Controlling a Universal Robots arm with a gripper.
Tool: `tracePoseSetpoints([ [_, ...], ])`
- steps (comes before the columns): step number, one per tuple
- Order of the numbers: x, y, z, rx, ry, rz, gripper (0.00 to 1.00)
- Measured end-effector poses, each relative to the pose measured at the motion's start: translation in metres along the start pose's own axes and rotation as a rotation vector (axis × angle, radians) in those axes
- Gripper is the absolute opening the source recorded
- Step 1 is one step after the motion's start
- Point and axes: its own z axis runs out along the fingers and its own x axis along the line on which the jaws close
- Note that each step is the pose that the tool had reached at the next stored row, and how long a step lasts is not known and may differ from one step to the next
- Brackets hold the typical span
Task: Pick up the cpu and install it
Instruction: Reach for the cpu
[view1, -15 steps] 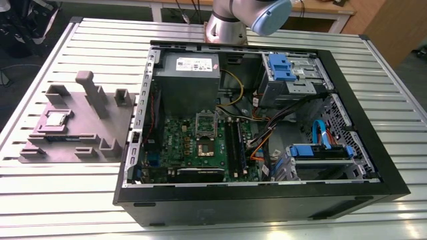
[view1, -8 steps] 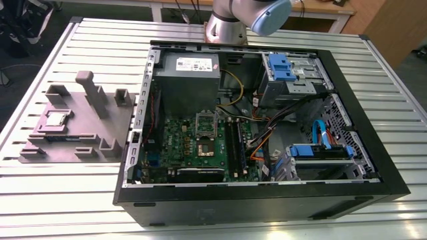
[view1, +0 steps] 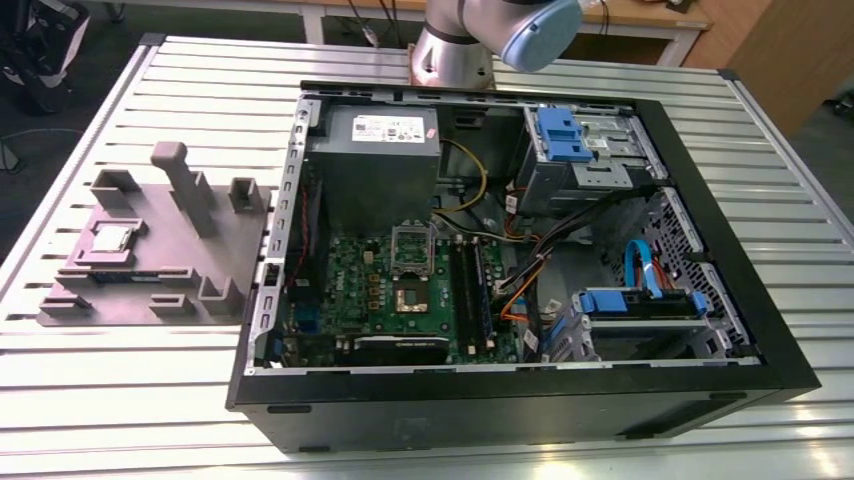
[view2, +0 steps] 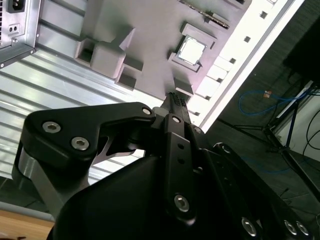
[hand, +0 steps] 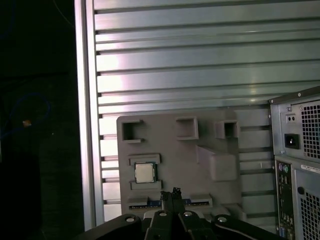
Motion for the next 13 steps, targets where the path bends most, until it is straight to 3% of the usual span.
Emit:
tracePoseSetpoints([
  [13, 0.0008, 0.0000, 0.0000, 0.0000, 0.0000, 0.000, 0.10],
])
